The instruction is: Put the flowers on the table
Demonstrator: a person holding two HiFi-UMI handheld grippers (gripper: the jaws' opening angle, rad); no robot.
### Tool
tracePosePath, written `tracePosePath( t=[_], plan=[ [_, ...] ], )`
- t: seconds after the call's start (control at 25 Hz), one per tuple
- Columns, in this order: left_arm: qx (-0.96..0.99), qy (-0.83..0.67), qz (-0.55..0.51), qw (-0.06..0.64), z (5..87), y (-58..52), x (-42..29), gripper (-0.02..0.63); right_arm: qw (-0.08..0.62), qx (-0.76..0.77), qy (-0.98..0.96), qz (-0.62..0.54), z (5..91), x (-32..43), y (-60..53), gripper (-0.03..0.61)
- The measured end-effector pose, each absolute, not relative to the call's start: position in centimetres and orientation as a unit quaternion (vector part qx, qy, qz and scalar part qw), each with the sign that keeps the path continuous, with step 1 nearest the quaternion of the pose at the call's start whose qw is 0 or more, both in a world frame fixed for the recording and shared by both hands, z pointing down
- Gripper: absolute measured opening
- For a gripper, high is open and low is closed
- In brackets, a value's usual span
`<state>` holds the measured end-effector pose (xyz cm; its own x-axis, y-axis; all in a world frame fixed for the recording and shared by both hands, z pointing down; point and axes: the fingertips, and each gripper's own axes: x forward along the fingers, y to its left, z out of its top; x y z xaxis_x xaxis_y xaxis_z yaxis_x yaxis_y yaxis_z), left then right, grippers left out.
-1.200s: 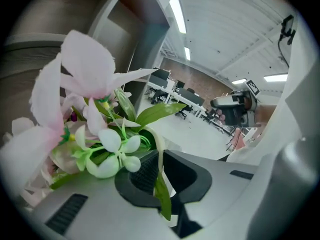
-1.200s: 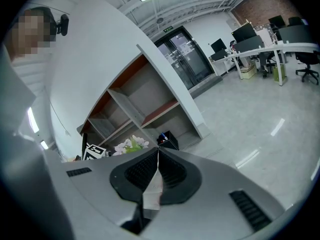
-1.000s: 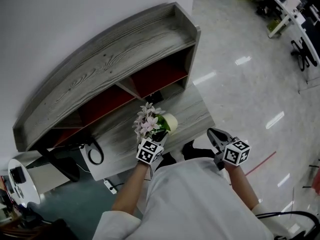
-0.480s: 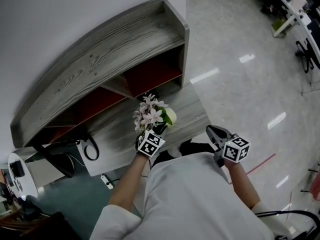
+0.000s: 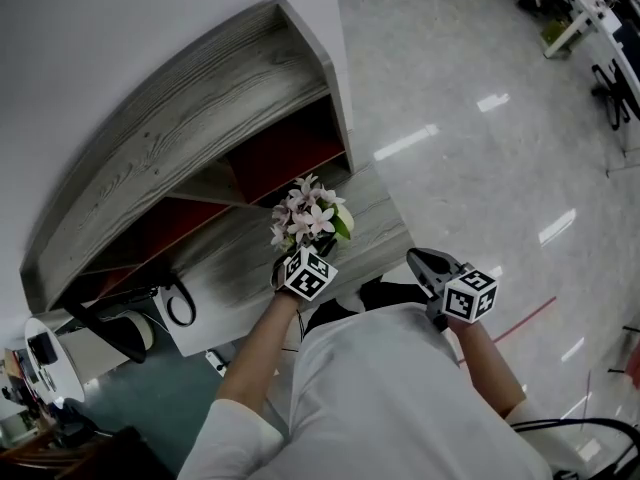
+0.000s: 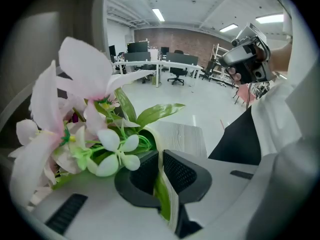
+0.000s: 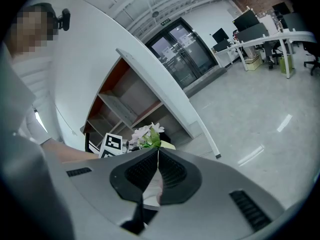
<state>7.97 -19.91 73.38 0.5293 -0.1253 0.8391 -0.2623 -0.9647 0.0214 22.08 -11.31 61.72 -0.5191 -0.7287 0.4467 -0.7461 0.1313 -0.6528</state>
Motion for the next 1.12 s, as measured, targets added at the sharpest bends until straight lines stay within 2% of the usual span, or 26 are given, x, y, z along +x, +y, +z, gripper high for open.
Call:
tracePosePath(
  t=[0.6,1.12],
  plan=[
    [0.843,-0.079,0.531,0.033,78.3,-22.9,11.5,0.044,0.015,0.512,-0.723,0.463,63.4,25.8,-10.2,0.018],
    [0.814,-0.063,0.576,-0.042,81.7,-24.3,12.1,0.046,0.019,0.523,-0.709,0.473,64.5,27.7,-10.5,0.018]
  ],
)
